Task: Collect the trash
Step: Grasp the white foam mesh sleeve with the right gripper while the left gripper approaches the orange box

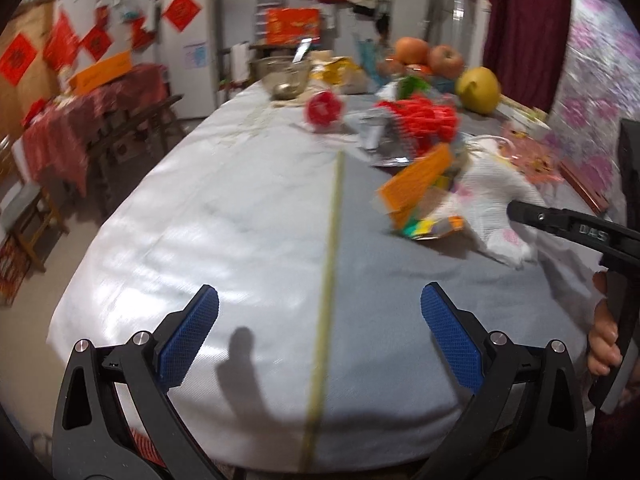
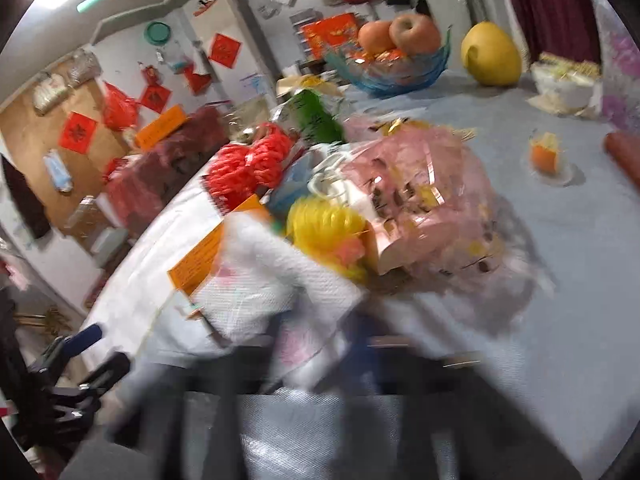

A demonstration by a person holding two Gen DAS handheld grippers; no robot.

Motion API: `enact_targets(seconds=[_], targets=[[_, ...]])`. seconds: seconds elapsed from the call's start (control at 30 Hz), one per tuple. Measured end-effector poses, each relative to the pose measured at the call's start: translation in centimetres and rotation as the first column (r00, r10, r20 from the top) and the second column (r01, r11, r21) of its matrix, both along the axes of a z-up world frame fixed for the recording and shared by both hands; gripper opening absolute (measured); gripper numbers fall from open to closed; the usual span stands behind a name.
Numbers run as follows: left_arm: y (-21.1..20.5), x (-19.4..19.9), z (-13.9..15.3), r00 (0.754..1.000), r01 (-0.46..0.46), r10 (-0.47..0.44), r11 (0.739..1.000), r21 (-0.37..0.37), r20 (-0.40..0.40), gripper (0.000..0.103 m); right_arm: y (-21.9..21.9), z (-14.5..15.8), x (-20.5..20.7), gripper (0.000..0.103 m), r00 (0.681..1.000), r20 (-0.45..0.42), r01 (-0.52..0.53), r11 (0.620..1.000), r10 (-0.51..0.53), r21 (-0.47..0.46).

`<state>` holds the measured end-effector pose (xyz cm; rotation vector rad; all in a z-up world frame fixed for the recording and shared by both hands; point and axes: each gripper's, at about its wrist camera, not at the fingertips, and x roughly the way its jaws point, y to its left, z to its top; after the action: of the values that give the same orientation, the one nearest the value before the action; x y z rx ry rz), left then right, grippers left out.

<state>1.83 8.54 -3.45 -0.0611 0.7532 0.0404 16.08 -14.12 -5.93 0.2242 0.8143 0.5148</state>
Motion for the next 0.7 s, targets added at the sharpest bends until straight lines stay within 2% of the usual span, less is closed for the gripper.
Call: enact_targets(seconds=[0.1,0.23,0.3,0.37,0.47,0.57,0.6,0.67,0.7], targets=[[-1.7,1.4,-0.1,0.997,0.083,-0.083,0.997,0.003,-0.007,0.097,-1.8,1.5,-1.5,0.005,0.997,0.067,0.024,0.998,-0.027,0.051],[-4.3,3.7,-0.5,0.985,0.174,-0.173,0.983,0.054,-0.027,0.097,-4.5,4.4,-3.7,0.005,0.984,0.166,0.047,0.995,-0.061,0.086],[-5.3,5.2,-0.7,0.976,0.216,-0.213,0.974,0.064,-0.051,0.097,-5.6,5.0,-4.2,0.005,0.980,0.184,0.060,0.993,-0.078,0.103],[-6.0,7.3,-1.1,0.972,0.222,-0.216,0.973,0.060,-0.091,0.097,-6.7,5.3,-4.4,0.007,0.978,0.188,0.067,0.989,-0.091,0.132],[-6.0,9.9,-1.8,0.966,0.212,-0.211,0.977,-0.005,-0.153,0.096,-7.6,5.1,-3.8,0.007,0.981,0.176,0.062,0.988,-0.087,0.144],[-5.5,11.2,-0.9,0.973,0.185,-0.191,0.981,-0.053,-0.133,0.096,-7.7,5.0,-3.5,0.007,0.982,0.173,0.049,0.988,-0.074,0.147],[-5.4,11.7,-0.8,0.972,0.179,-0.188,0.981,-0.075,-0.144,0.093,-7.9,5.2,-3.6,0.007,0.982,0.176,0.046,0.987,-0.074,0.154],[-5.4,12.0,-0.8,0.967,0.187,-0.201,0.977,-0.101,-0.155,0.079,-8.3,5.4,-4.1,0.007,0.979,0.188,0.047,0.985,-0.078,0.165],[-5.5,12.2,-1.0,0.966,0.189,-0.203,0.977,-0.098,-0.158,0.077,-8.5,5.7,-4.3,0.007,0.977,0.198,0.048,0.985,-0.081,0.167]])
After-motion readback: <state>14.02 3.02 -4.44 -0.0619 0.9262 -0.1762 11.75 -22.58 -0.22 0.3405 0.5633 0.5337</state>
